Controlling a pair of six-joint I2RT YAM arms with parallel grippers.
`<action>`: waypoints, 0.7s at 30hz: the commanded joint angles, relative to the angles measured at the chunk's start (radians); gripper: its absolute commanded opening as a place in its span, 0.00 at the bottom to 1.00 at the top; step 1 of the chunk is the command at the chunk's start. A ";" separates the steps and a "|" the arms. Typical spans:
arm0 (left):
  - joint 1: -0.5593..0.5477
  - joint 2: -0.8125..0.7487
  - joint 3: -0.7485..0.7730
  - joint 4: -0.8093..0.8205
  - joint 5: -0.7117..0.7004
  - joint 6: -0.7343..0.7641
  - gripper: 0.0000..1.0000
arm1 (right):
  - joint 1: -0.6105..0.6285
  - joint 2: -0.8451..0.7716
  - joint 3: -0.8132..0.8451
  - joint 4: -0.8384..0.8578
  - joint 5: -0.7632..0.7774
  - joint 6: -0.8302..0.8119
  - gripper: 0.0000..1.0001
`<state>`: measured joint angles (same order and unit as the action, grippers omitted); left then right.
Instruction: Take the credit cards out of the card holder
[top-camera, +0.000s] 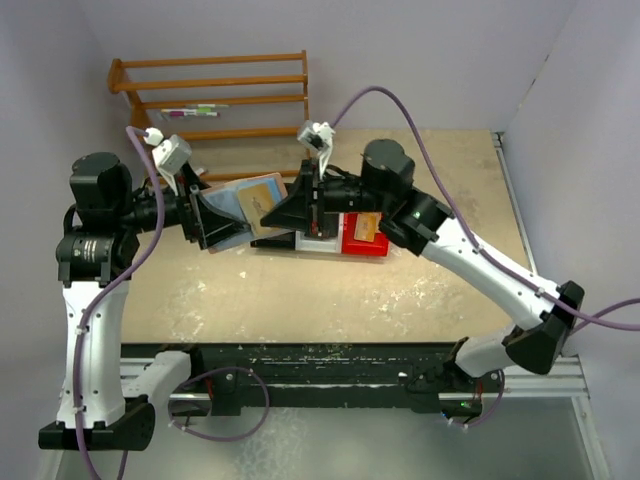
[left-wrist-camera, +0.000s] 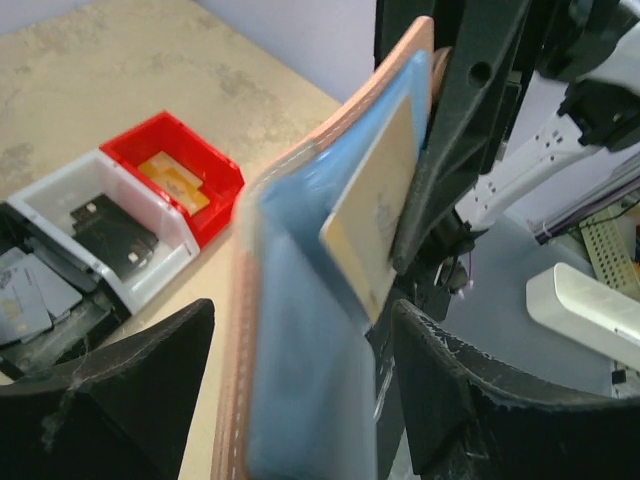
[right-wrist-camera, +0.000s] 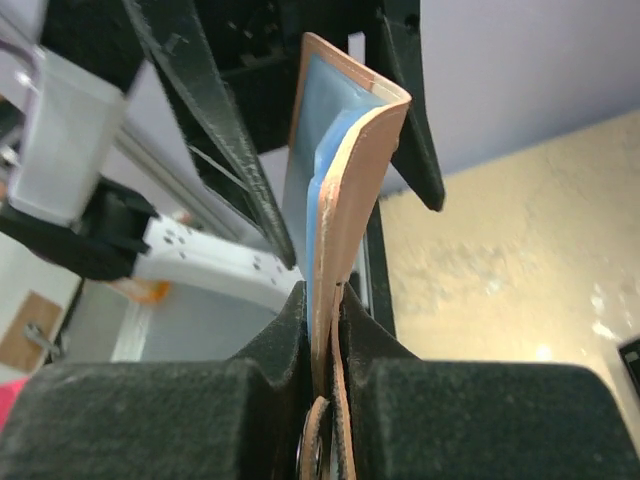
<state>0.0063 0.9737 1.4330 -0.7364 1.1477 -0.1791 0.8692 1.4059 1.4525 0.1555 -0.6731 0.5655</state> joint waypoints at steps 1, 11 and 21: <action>-0.002 0.005 -0.001 -0.143 0.010 0.218 0.73 | 0.003 0.117 0.155 -0.540 -0.174 -0.314 0.00; -0.003 0.041 -0.076 -0.293 0.084 0.414 0.71 | 0.023 0.209 0.259 -0.591 -0.303 -0.374 0.00; -0.002 0.086 -0.103 -0.381 0.133 0.502 0.54 | 0.032 0.248 0.314 -0.612 -0.405 -0.401 0.00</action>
<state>0.0048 1.0622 1.3293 -1.1049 1.2392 0.2695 0.8917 1.6638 1.6878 -0.4591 -0.9703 0.1902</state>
